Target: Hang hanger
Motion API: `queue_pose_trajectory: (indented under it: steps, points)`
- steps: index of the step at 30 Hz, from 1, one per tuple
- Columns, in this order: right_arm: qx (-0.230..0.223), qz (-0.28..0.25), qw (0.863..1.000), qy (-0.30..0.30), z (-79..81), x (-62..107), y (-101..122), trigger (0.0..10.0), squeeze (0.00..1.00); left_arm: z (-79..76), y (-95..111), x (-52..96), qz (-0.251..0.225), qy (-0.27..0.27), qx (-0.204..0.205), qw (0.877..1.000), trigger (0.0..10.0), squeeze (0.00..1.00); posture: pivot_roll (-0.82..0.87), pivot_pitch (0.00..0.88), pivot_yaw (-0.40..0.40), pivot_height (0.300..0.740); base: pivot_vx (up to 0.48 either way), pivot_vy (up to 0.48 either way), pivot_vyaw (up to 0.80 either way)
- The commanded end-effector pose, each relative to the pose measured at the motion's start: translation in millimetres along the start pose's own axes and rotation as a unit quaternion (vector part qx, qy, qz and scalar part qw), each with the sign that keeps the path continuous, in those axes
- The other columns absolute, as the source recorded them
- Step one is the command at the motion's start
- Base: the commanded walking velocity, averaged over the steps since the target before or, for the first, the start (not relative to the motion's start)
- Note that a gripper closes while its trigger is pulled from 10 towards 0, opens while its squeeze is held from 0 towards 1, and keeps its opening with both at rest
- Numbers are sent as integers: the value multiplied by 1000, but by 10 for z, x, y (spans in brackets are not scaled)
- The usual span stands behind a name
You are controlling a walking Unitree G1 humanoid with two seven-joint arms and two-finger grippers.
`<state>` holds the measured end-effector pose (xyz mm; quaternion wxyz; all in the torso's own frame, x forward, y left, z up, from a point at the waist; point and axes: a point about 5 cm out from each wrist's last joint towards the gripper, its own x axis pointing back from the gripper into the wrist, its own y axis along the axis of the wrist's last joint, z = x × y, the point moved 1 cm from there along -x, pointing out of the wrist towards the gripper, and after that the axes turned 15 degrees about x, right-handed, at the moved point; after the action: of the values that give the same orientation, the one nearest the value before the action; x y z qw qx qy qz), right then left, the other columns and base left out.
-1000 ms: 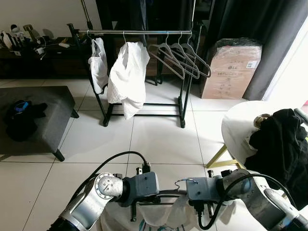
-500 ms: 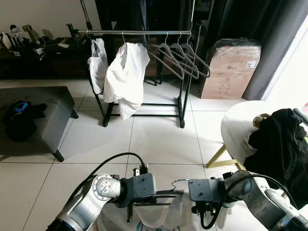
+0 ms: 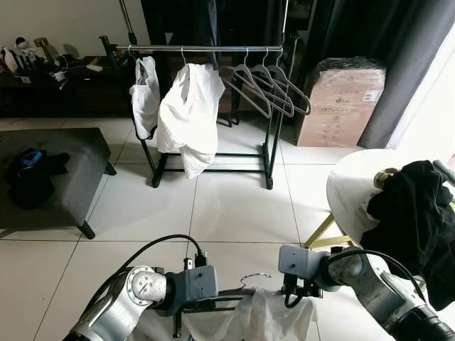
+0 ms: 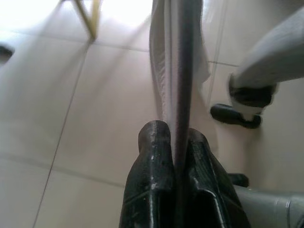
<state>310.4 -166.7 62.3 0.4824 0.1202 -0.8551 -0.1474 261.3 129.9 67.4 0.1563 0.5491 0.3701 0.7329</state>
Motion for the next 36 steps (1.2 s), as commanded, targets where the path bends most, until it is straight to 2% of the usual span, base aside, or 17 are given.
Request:
queue_pose_trajectory:
  steps: [1, 5, 6, 8, 9, 11, 12, 13, 16, 17, 18, 23, 25, 26, 30, 32, 36]
  points:
    - [-34, 10, 999, -33, -70, 0, -54, 10000, 0, 77, -99, 88, 12, 48, 14, 999, 0, 0, -70, 128, 2, 740, 0, 0, 0]
    - [-103, 8, 992, -78, -151, -18, -99, 10000, 0, 61, -284, 145, 26, 98, 51, 994, 0, 0, -63, 128, 3, 740, 0, 0, 0]
    - [-144, -3, 985, -93, -182, -21, -105, 10000, 0, 80, -360, 172, 29, 139, 63, 988, 0, 0, -60, 127, 3, 740, 0, 0, 0]
    - [-178, -6, 978, -106, -191, -34, -134, 10000, 0, 160, -420, 207, 26, 202, 91, 975, 0, 0, -58, 123, 5, 740, 0, 0, 0]
    - [-200, -4, 973, -113, -177, -54, -171, 10000, 0, 223, -453, 238, 20, 246, 112, 963, 549, 0, -57, 122, 5, 740, 0, 0, 0]
    - [-240, 2, 963, -124, -123, -107, -250, 10000, 0, 309, -503, 297, 0, 316, 156, 936, 8784, 0, -54, 116, 5, 740, 0, 0, 0]
    - [-240, 2, 963, -124, -123, -107, -250, 10000, 0, 309, -503, 297, 0, 316, 156, 936, 8784, 0, -54, 116, 5, 740, 0, 0, 0]
    - [-287, 12, 949, -134, -2, -186, -346, 10000, 0, 343, -495, 338, -51, 359, 217, 906, 10000, 0, -49, 109, 5, 740, 0, 0, 0]
    - [-368, 32, 919, -140, 295, -319, -494, 10000, 0, 349, -458, 419, -144, 405, 302, 851, 10000, 0, -46, 93, 6, 740, 0, 0, 0]
    - [-400, 56, 904, -137, 533, -385, -581, 10000, 0, 320, -469, 474, -180, 426, 342, 818, 10000, 0, -40, 85, 8, 740, 0, 0, 0]
    - [-409, 62, 901, -134, 605, -402, -602, 10000, 0, 310, -480, 489, -186, 432, 353, 809, 10000, 0, -40, 85, 8, 740, 0, 0, 0]
    - [-483, 122, 862, -98, 1296, -508, -704, 10000, 0, 144, -534, 611, -211, 472, 359, 777, 10000, 0, -31, 58, 13, 740, 0, 0, 0]
    - [-491, 139, 856, -84, 1501, -528, -706, 10000, 0, 88, -541, 654, -228, 476, 377, 761, 10000, 0, -28, 51, 15, 740, 0, 0, 0]
    - [-505, 149, 846, -83, 1613, -534, -707, 10000, 0, 55, -555, 677, -226, 483, 369, 761, 10000, 0, -17, 46, 16, 740, 0, 0, 0]
    - [-524, 161, 833, -77, 1749, -549, -679, 10000, 0, 23, -593, 672, -217, 479, 371, 765, 10000, 0, -14, 33, 16, 740, 62, 0, 0]
    - [-531, 169, 828, -71, 1835, -548, -675, 10000, 0, 25, -581, 666, -213, 475, 360, 774, 10000, 0, -11, 25, 19, 740, 266, 0, 0]
    - [-527, 169, 831, -59, 1910, -547, -666, 10000, 0, 38, -538, 639, -215, 468, 351, 782, 10000, 0, -9, 19, 20, 740, 319, 0, 0]
